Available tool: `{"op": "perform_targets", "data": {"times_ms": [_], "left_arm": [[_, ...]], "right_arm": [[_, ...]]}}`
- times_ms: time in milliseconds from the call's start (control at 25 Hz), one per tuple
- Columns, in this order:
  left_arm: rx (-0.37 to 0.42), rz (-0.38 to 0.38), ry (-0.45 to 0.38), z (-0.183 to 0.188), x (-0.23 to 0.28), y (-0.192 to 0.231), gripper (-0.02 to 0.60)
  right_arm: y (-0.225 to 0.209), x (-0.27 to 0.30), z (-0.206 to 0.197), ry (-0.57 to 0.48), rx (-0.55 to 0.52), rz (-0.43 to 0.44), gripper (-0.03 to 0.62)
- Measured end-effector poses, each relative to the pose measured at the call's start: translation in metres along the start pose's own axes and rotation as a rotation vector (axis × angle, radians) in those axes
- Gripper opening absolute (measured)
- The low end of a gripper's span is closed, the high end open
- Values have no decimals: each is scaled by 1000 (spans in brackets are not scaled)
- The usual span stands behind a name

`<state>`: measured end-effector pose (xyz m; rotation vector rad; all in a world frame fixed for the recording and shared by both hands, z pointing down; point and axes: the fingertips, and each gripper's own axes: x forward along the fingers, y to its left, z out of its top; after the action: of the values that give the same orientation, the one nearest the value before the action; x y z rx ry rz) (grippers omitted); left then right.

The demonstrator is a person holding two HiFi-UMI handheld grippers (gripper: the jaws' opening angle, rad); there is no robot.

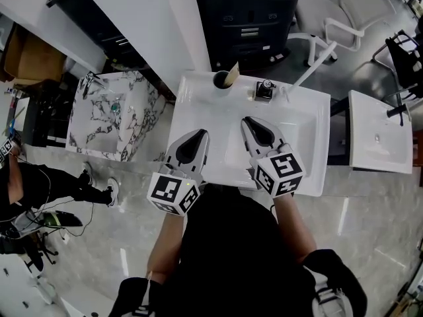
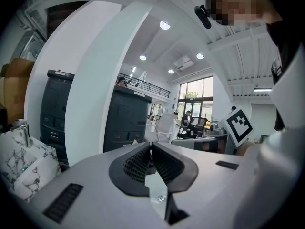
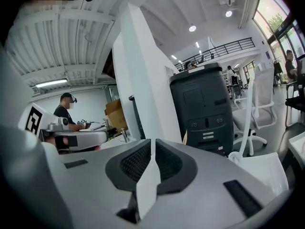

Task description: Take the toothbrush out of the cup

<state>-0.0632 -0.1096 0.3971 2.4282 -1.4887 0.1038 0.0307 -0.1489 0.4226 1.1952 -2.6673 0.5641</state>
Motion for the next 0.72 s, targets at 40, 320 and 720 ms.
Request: {"op": "perform_targets", "data": {"times_ms": [40,320,720], "left_arm": [[1,-1,4,-1,2,1,28],[-9,-33,37,-7,19,7,28],[-10,-111,88,-14,41,19,28]], "right_arm": [[-1,3,-3,8,3,-2,34],[-12,20,-17,46,27,-41,34],[-36,57,-40,106,119,-146,111]]}}
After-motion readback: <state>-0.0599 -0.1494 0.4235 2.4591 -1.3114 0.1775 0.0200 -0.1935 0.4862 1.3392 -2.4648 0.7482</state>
